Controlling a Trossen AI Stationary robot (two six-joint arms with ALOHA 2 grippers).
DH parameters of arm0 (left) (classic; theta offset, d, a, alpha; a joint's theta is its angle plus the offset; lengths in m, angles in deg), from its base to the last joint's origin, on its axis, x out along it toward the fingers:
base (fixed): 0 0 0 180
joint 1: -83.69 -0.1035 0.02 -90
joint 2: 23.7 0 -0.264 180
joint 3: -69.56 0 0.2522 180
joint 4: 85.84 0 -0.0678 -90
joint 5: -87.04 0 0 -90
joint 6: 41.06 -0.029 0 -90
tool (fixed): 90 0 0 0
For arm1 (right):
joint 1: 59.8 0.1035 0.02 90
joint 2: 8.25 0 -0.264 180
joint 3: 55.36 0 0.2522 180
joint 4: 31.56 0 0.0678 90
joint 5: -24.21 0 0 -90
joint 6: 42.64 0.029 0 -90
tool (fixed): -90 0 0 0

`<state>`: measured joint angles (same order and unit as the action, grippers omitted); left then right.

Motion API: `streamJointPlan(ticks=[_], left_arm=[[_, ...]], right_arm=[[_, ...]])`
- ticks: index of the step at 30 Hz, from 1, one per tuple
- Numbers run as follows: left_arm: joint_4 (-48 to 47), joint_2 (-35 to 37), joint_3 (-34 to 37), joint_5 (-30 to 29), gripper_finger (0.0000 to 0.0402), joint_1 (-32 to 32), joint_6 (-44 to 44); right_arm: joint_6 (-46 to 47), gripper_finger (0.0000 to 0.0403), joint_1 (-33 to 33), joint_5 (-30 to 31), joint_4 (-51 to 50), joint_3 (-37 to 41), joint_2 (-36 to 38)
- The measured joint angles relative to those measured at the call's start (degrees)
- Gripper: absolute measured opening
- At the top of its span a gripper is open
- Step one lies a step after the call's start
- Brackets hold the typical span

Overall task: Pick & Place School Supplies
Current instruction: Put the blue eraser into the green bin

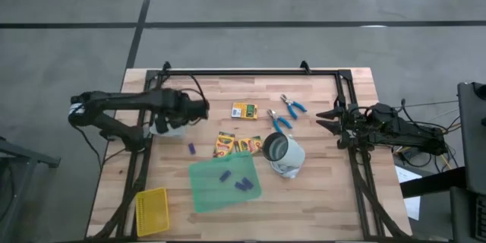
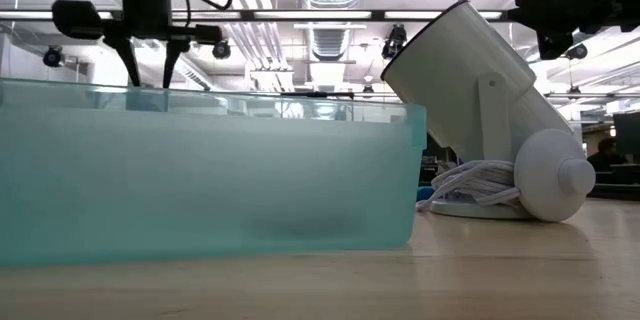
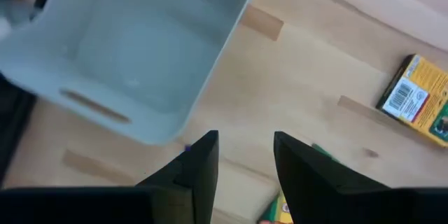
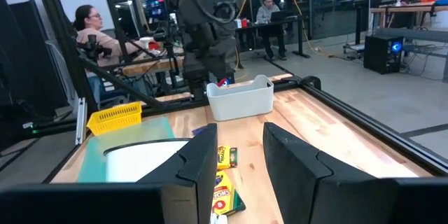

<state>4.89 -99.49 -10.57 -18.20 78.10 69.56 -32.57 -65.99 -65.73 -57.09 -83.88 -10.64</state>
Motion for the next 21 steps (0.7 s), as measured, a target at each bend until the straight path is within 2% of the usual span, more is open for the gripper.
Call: streamJointPlan(ticks=[5,14,21], left_arm=[[0.48,-1.93,0.04,1.94,0.0142,5.49,11.94],[1.36,-7.37,0.07,2.72,0.0142,14.12,26.52],[2.63,-10.12,0.07,4.56,0.0154,16.92,30.84]], right_arm=[[0.00,0.0114,0.02,0.00,0.00,0.00,0.00],[0.00,0.0114,0.01,0.02,0.00,0.00,0.00],[0.00,0.0114,0.02,0.00,0.00,0.00,-0.01]])
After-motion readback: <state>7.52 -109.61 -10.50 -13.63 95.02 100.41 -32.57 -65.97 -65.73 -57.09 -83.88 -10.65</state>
